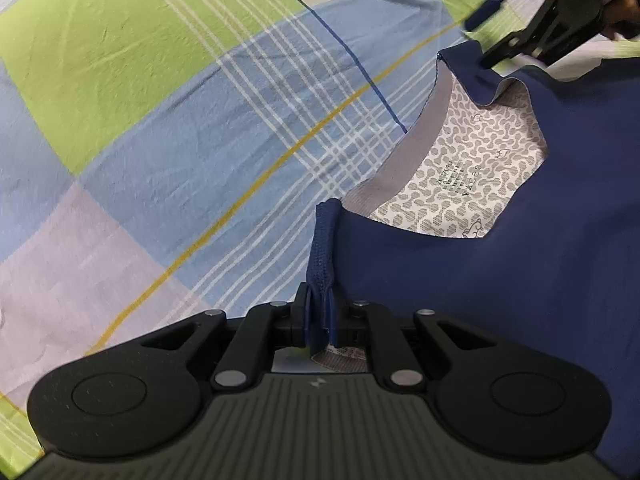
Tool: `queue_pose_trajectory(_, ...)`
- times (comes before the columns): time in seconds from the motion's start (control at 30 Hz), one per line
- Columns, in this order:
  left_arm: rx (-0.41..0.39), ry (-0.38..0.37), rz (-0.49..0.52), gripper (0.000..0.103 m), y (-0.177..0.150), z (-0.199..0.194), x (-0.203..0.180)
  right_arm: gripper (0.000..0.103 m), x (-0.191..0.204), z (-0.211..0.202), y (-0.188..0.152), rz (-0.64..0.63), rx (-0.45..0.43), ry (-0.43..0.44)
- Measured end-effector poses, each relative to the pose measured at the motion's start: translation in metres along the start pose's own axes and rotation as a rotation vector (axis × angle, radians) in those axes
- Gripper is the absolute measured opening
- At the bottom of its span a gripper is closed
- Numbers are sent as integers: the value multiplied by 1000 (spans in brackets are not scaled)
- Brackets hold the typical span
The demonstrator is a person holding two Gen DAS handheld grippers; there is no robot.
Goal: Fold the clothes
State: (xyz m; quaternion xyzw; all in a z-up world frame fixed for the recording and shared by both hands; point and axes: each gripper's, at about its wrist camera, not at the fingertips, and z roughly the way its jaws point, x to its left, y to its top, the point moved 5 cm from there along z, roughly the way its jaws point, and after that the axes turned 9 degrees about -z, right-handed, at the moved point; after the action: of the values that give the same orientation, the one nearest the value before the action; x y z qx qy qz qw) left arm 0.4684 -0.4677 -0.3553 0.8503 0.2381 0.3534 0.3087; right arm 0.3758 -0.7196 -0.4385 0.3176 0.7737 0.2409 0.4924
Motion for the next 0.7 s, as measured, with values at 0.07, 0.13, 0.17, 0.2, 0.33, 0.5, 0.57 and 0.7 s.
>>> queue_pose_trajectory(0.07, -3, -1, -1, 9, 0, 0, 1, 30, 17, 15, 4, -186, 22, -8)
queue_pose_trajectory(0.13, -10, 3, 5, 9, 2, -5, -1, 2, 24, 20, -1, -196, 71, 24)
queue_pose_trajectory(0.17, -26, 17, 14, 9, 4, -10, -1, 1, 25, 17, -2, -196, 72, 15)
queue_pose_trajectory(0.2, -42, 31, 24, 9, 7, -14, -2, 1, 24, 11, -3, -196, 66, 0)
queue_pose_trajectory(0.33, -143, 112, 28, 9, 45, -28, 3, 0, -7, -19, 8, -161, -10, -188)
queue_pose_trajectory(0.5, -114, 120, 49, 9, 68, 1, -8, 1, -41, -19, 21, -58, -12, -326)
queue_pose_trajectory(0.57, -91, 112, 43, 10, 67, 12, -13, 1, -40, -12, 16, -63, 12, -332)
queue_pose_trajectory(0.7, -79, 115, 26, 19, 64, 19, -17, 4, -26, 8, -11, -88, 108, -278)
